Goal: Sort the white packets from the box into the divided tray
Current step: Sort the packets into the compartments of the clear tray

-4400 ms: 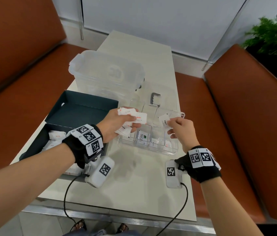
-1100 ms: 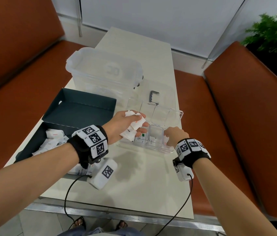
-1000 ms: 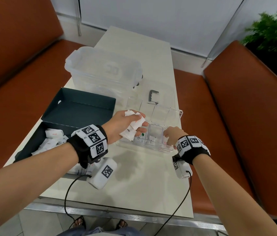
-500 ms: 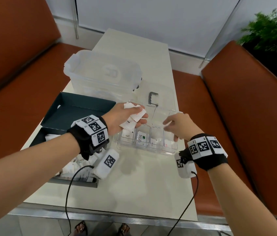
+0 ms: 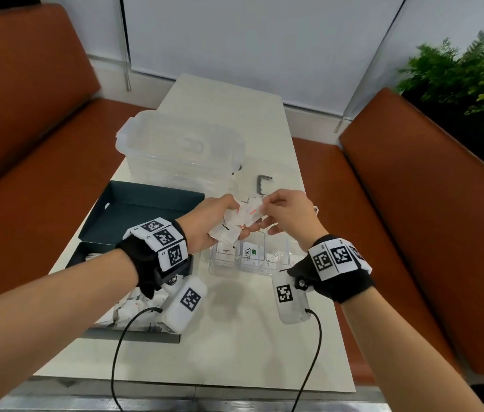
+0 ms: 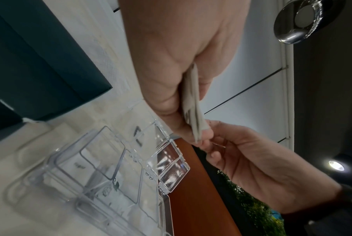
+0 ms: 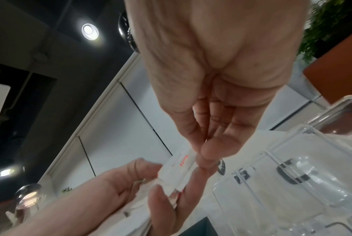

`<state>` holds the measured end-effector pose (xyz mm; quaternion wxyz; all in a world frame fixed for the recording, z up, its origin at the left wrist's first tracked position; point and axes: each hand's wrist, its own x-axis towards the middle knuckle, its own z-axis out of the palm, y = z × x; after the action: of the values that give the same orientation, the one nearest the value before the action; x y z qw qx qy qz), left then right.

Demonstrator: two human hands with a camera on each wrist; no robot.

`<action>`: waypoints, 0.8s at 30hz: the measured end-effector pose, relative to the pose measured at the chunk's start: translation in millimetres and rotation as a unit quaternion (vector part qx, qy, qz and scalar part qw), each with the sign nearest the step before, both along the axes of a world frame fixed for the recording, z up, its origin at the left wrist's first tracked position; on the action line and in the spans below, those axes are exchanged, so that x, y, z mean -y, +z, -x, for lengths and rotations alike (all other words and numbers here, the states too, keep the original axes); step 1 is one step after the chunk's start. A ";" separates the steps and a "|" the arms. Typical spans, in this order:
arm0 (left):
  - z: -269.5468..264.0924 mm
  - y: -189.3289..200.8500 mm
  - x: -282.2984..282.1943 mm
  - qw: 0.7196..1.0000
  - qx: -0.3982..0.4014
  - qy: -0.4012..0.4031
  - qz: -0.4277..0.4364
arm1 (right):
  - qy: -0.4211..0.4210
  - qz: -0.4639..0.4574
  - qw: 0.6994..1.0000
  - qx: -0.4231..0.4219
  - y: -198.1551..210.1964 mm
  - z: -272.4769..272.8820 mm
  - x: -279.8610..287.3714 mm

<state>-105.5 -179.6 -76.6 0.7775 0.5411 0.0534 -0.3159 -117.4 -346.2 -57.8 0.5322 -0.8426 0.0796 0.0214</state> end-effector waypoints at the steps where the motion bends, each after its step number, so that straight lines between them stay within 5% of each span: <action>1: 1.2 1.8 0.2 1.000 -0.002 0.004 0.010 | -0.012 -0.018 1.000 0.001 1.3 -0.2 2.4; 9: 5.0 -8.3 19.8 0.996 0.050 0.073 0.032 | -0.083 -0.105 0.991 0.015 3.5 3.1 26.5; 15: 8.7 -15.7 41.9 0.988 0.097 0.123 0.006 | -0.083 -0.251 0.964 -0.007 -1.6 12.4 43.2; 24: 19.2 -14.5 64.8 0.990 0.111 0.082 0.008 | -0.031 -0.261 0.964 -0.035 -13.3 20.9 56.8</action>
<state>-124.8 -244.4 -91.1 0.8063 0.5601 0.0082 -0.1899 -138.3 -403.0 -71.1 0.7308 -0.6705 0.1159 0.0541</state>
